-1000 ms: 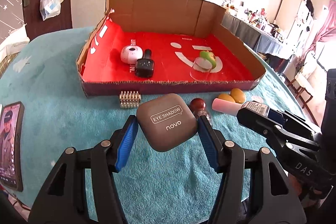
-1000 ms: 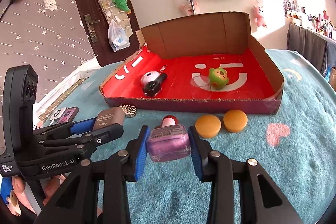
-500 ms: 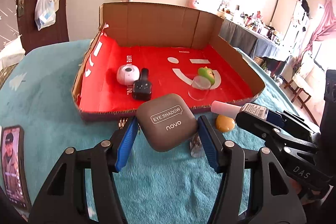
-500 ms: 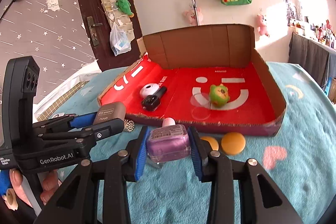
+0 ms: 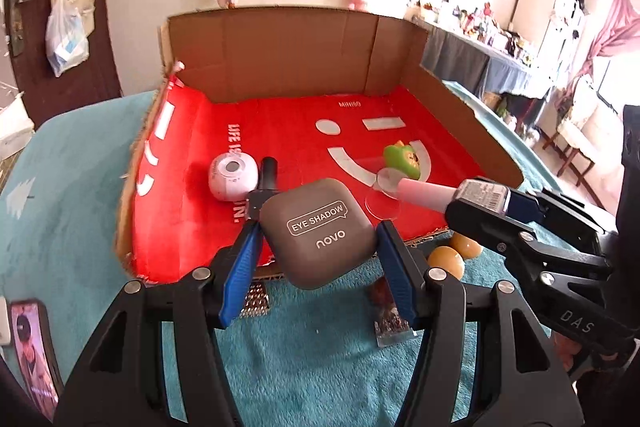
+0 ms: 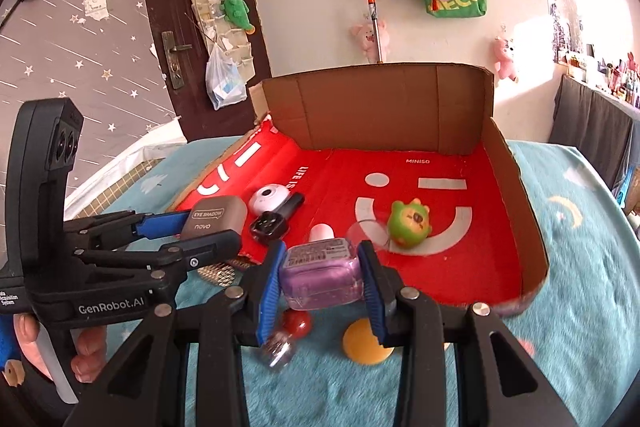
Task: Organize rigid objects
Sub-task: 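Lift and carry the compact and nail polish over the red box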
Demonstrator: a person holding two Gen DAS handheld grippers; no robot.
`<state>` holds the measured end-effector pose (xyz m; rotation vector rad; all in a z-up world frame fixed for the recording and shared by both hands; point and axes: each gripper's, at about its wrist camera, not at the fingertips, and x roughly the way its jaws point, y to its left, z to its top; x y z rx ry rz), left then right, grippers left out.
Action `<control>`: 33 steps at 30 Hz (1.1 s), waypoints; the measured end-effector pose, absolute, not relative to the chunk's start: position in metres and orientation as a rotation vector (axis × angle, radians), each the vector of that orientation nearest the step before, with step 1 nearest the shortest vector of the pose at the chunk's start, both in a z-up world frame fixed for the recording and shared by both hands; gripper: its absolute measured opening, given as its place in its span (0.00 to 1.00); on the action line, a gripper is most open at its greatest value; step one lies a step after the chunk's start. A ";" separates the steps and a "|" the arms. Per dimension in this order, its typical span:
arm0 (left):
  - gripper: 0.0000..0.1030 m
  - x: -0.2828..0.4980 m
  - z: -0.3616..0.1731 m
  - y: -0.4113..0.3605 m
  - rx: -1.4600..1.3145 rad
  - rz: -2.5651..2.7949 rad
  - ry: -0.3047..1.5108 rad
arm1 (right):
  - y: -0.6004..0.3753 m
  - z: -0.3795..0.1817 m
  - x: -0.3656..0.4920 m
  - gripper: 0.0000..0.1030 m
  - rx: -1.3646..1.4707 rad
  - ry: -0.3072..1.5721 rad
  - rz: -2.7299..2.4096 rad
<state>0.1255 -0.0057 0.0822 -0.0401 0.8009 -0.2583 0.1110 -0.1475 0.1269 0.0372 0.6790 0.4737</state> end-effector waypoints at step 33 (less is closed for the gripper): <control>0.46 0.197 0.037 0.001 -0.107 -0.326 0.980 | -0.132 0.076 0.172 0.37 -0.044 0.867 0.431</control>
